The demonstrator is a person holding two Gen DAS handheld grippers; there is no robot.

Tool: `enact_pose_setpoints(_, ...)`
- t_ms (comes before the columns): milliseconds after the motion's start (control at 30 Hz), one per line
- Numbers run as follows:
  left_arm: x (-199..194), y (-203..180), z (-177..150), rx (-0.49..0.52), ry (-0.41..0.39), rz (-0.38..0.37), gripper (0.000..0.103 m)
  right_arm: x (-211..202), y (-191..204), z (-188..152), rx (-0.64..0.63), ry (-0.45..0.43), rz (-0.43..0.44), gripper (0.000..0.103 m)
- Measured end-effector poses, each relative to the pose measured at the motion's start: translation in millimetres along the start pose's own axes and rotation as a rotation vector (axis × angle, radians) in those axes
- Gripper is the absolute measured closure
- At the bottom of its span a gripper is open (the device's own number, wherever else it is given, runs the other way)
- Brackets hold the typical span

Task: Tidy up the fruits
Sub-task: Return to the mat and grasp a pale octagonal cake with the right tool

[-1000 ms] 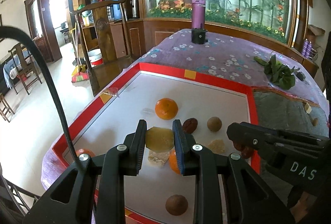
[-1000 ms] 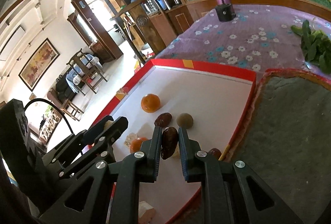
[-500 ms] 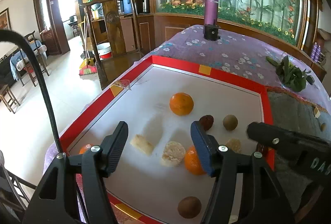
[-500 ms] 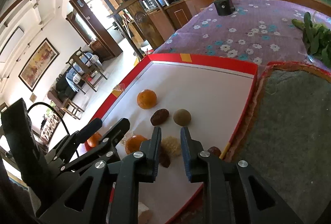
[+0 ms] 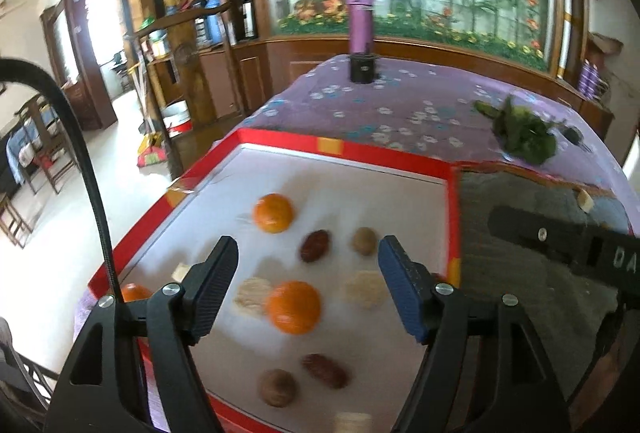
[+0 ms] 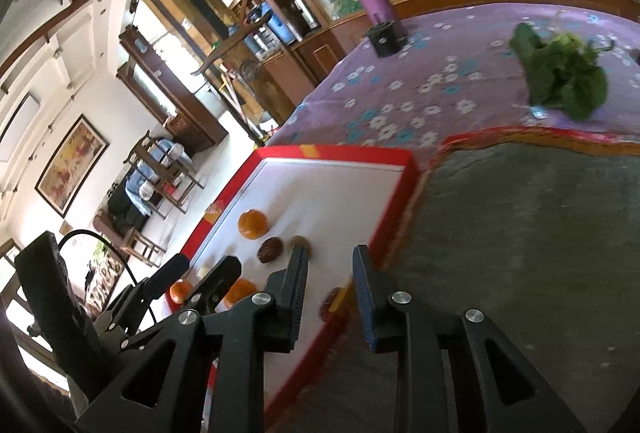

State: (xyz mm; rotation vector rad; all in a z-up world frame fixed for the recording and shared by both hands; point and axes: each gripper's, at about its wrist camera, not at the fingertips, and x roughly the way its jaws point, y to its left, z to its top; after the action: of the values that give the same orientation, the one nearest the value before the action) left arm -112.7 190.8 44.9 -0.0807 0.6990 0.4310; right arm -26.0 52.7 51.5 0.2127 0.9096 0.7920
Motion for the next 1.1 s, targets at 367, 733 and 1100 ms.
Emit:
enact_pose_setpoints(367,-14.6,-73.6,3.1,0.123,0.017,-0.095,0.027,-102.6,-130.1,11.3,0.128,-0.122,-0.194,0.075)
enact_pose_setpoints(733,-30.9,-151.8,5.4,0.248,0.037,-0.203,0.027,-124.4,-204.4,40.7,0.215,-0.086,-0.231,0.068)
enact_pose_setpoints(1100,-28.3,-170.6,9.2,0.286,0.056,-0.198,0.027,-53.3,-209.5,58.9,0.142,0.067,-0.442,0.065)
